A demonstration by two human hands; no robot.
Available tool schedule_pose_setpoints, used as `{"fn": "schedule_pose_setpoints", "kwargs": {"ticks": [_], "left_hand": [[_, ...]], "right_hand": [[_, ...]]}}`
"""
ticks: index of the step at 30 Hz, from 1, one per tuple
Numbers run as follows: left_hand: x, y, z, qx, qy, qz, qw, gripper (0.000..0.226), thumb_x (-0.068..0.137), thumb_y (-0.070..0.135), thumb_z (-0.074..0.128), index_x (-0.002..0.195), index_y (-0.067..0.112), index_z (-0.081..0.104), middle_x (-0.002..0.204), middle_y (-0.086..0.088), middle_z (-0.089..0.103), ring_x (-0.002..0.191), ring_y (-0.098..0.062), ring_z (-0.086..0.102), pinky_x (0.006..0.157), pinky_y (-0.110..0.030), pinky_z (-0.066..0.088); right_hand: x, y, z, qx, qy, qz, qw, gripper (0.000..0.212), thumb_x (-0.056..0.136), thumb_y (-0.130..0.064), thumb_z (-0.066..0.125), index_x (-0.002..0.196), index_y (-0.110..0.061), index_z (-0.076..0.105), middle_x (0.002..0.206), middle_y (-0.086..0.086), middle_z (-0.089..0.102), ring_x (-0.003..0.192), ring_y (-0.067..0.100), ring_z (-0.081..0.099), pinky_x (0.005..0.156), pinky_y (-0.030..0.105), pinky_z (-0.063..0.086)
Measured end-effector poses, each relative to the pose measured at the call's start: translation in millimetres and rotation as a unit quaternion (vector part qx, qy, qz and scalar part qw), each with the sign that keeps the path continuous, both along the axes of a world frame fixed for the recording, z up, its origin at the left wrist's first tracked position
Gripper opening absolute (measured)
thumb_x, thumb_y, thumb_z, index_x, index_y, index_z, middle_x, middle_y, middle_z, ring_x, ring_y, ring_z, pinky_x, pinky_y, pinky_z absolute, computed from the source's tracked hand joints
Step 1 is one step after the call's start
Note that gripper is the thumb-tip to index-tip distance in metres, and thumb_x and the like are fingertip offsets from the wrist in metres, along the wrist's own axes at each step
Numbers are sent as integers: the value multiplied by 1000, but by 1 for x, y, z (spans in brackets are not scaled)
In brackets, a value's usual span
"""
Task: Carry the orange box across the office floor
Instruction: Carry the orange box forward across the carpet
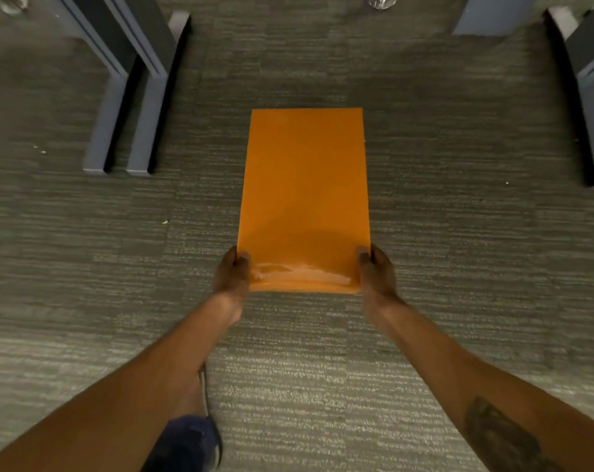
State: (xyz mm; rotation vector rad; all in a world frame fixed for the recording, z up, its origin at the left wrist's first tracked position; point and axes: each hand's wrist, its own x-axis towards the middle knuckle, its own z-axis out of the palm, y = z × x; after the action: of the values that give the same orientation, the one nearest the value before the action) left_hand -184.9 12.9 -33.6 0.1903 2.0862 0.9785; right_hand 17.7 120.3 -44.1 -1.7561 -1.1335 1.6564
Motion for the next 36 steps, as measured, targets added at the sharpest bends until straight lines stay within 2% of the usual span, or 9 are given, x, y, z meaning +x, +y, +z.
{"fn": "schedule_pose_setpoints", "kwargs": {"ticks": [2, 5, 11, 15, 24, 28, 30, 33, 36], "left_hand": [[-16, 3, -8, 18, 1, -13, 1000, 25, 104, 18, 38, 105, 9, 61, 91, -5, 58, 84, -19, 52, 78, -31, 41], [-41, 12, -18, 22, 30, -13, 999, 29, 105, 18, 38, 116, 10, 64, 107, -12, 66, 91, -25, 60, 72, -28, 41], [-81, 29, -28, -19, 64, -23, 998, 36, 104, 27, 40, 134, 16, 58, 128, -15, 64, 114, -35, 59, 99, -48, 48], [-95, 36, -35, -26, 52, -28, 998, 34, 104, 32, 37, 127, 20, 59, 120, -11, 65, 96, -25, 57, 82, -35, 43], [-100, 46, -38, -85, 110, -63, 988, 37, 105, 31, 33, 131, 14, 53, 123, -15, 63, 90, -24, 54, 74, -35, 41], [-96, 48, -25, -109, 126, -96, 981, 46, 104, 34, 37, 144, 13, 40, 140, -17, 54, 118, -36, 57, 91, -45, 47], [-91, 48, -16, -123, 128, -102, 979, 59, 103, 36, 41, 155, 13, 25, 154, -16, 41, 136, -38, 45, 109, -48, 39], [-81, 46, -3, -122, 152, -96, 976, 68, 102, 36, 43, 158, 11, 15, 161, -13, 29, 145, -36, 33, 116, -46, 28], [-67, 37, 9, -102, 192, -126, 968, 70, 102, 37, 43, 158, 9, 13, 164, -13, 23, 149, -34, 26, 120, -48, 25]], "right_hand": [[-18, 6, -7, 18, -17, -5, 1000, 17, 104, -30, 45, 105, -30, 61, 95, -10, 66, 90, 20, 61, 84, 41, 51], [-46, 16, -21, 37, -44, -11, 998, 15, 104, -31, 46, 107, -28, 60, 103, 0, 65, 90, 22, 59, 84, 41, 50], [-87, 32, -39, 44, -48, -1, 998, 17, 103, -30, 47, 108, -29, 62, 93, -4, 61, 82, 18, 56, 79, 35, 47], [-99, 37, -43, 29, -56, -1, 998, 19, 102, -32, 45, 108, -28, 63, 95, -3, 63, 80, 15, 56, 73, 31, 45], [-108, 36, -36, 53, -72, 18, 996, 24, 103, -29, 42, 104, -15, 61, 92, 8, 64, 80, 23, 57, 72, 37, 46], [-106, 32, -26, 83, -111, 49, 989, 16, 103, -24, 41, 99, -14, 53, 74, -4, 49, 64, 16, 44, 62, 31, 32], [-105, 27, -16, 109, -133, 57, 983, 20, 104, -22, 40, 113, -12, 55, 87, -2, 55, 73, 17, 49, 68, 30, 34], [-100, 17, 2, 143, -164, 81, 973, 40, 105, -22, 42, 143, -9, 43, 125, 8, 59, 103, 21, 55, 81, 31, 42], [-92, 10, 14, 162, -192, 119, 961, 50, 105, -23, 43, 151, -8, 32, 154, 12, 41, 139, 30, 42, 108, 38, 37]]}}
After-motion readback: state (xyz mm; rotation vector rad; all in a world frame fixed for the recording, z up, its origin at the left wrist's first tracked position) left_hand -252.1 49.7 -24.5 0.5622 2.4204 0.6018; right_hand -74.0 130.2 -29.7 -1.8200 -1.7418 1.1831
